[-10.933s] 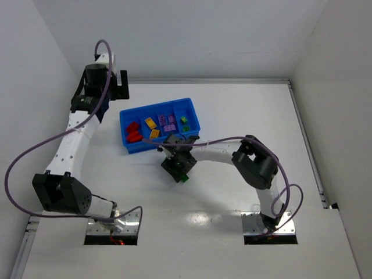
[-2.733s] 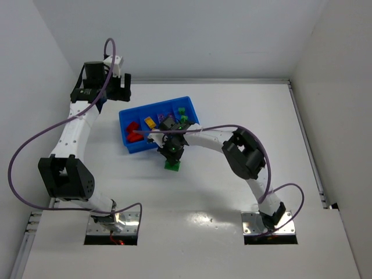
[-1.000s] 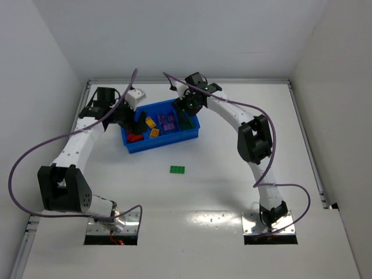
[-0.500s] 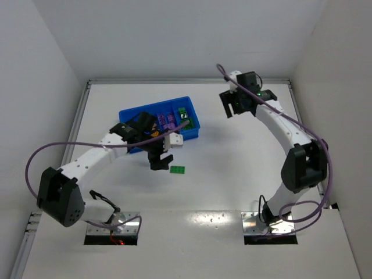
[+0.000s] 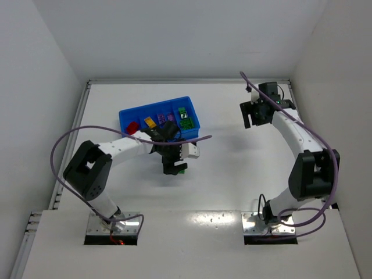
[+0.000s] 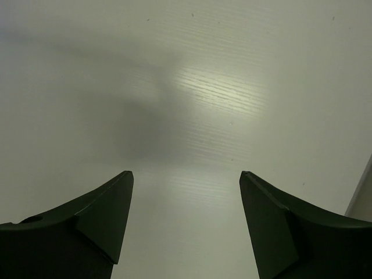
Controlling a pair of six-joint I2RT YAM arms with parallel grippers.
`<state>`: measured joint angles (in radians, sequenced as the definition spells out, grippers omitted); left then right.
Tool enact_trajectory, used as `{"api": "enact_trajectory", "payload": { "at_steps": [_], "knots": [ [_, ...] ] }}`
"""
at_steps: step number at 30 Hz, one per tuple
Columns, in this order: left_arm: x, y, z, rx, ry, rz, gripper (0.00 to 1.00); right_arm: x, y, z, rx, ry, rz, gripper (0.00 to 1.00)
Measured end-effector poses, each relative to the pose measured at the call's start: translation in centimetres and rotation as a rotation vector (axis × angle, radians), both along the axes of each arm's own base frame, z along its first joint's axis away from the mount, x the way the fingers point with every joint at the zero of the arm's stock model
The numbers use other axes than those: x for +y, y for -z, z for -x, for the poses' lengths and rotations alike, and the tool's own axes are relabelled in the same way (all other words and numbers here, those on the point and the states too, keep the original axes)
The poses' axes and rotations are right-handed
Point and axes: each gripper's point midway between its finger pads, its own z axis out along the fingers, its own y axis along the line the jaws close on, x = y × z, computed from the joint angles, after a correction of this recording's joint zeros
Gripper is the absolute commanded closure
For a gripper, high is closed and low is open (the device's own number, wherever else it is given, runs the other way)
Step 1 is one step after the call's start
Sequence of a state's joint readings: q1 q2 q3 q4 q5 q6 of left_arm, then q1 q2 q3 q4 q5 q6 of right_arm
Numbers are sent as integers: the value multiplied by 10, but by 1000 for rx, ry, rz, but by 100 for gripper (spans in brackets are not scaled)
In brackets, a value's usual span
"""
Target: Sort the legos into containers by color
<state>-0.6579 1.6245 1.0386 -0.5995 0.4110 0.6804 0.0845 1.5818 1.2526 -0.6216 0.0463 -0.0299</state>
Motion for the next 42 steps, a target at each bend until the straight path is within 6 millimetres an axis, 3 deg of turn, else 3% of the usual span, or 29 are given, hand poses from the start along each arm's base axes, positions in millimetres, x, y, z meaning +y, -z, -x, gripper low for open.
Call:
{"api": "enact_trajectory", "payload": {
  "at_steps": [12,37,42],
  "knots": [
    [-11,21,-10,-10,35,-49,17,-22,-2,7,1,53,-23,25],
    [-7,44,-21,-32,46,-111,26,-28,2,8,21,51,-29,25],
    [-10,46,-22,-55,33,-113,34,-28,2,8,22,49,-28,25]
  ]
}}
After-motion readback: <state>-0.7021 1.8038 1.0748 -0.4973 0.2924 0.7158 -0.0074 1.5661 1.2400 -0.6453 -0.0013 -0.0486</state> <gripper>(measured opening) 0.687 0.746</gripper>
